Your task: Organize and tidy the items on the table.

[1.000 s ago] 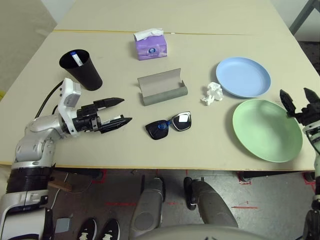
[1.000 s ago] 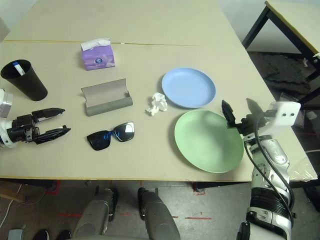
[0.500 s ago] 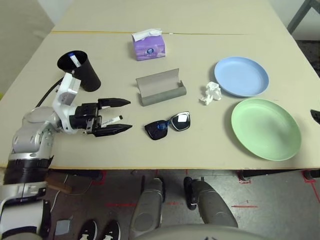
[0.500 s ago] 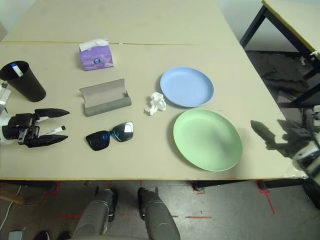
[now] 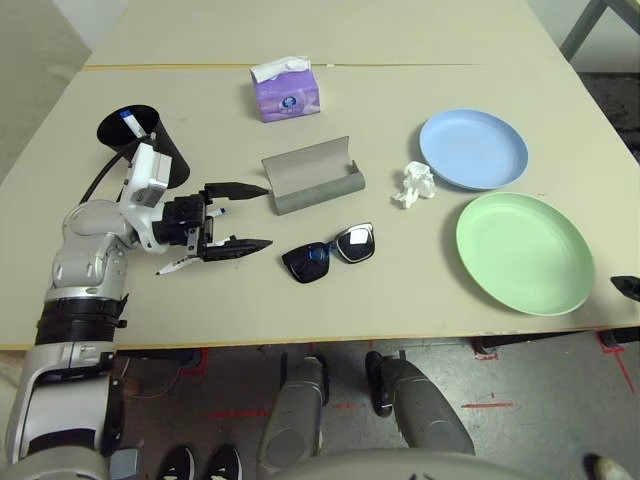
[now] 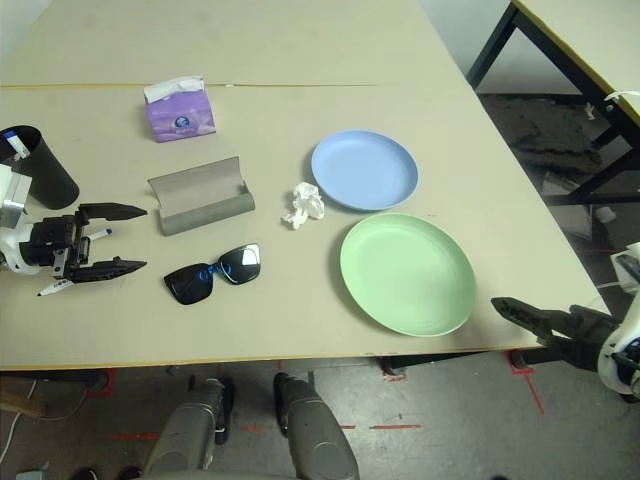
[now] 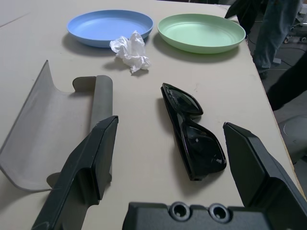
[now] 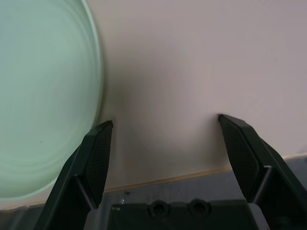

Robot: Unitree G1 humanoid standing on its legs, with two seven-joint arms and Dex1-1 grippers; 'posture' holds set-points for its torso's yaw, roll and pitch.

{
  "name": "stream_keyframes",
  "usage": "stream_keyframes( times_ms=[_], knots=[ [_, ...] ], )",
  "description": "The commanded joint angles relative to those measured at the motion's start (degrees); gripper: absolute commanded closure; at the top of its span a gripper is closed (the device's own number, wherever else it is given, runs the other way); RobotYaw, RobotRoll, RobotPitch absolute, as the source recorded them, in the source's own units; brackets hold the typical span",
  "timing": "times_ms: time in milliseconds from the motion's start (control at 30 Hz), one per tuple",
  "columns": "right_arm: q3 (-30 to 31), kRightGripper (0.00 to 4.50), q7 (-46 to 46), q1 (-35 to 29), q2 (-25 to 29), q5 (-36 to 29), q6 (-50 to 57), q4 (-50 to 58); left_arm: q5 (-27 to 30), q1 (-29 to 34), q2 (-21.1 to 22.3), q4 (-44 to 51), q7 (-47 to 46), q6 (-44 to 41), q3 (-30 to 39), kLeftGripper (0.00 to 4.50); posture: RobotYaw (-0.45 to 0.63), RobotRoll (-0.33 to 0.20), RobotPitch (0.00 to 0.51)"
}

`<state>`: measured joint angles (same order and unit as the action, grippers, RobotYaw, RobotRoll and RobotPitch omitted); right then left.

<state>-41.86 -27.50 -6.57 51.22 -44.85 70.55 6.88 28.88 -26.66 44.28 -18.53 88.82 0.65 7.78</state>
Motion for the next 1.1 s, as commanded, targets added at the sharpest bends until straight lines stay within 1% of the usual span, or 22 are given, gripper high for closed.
stream_keyframes(
  times_ms=[33, 167, 333, 567, 667, 867, 1000, 1100],
  knots=[
    [3.2, 0.0, 0.2, 1.3, -2.0, 1.5, -0.8, -1.8, -0.6, 2.1, -0.1, 1.7, -0.2, 0.2, -0.3, 0.05, -0.08, 0.0, 0.241],
    [4.6, 0.0, -0.8, 2.4, -1.7, 2.6, -1.2, -2.6, -0.4, 2.7, -0.3, 2.6, -1.1, 0.0, -0.1, 0.05, -0.07, 0.0, 0.243],
    [7.3, 0.0, -2.3, 5.2, -1.4, 3.3, -1.5, -3.9, 0.1, 4.1, -0.3, 4.2, -2.1, -0.3, 0.1, 0.05, -0.06, 0.0, 0.241],
    [9.1, 0.0, -3.6, 8.7, -1.1, 2.3, 0.7, -2.9, 0.6, 6.0, -0.1, 6.2, -3.1, -1.1, 0.4, 0.05, -0.05, 0.0, 0.246],
    [8.3, 0.0, -4.0, 9.0, -0.7, 1.9, 2.1, -2.6, 0.7, 6.6, 0.0, 6.7, -3.2, -1.3, 0.4, 0.05, -0.04, 0.0, 0.248],
    [6.1, 0.0, -6.7, 6.8, 2.3, 2.0, 3.3, -2.9, 0.7, 6.9, -0.1, 7.1, -3.2, -1.3, 0.1, 0.05, -0.06, 0.0, 0.248],
    [2.7, 0.0, -7.7, 7.2, 4.7, -0.1, 8.5, -0.4, 0.4, 6.0, -0.1, 6.0, -2.8, -1.3, -0.1, 0.05, -0.07, 0.0, 0.249],
    [1.6, 0.0, -8.1, 8.2, 5.9, -1.5, 12.2, 1.5, 0.1, 5.3, -0.2, 5.1, -2.5, -1.0, -0.4, 0.05, -0.08, 0.0, 0.248]
  ],
)
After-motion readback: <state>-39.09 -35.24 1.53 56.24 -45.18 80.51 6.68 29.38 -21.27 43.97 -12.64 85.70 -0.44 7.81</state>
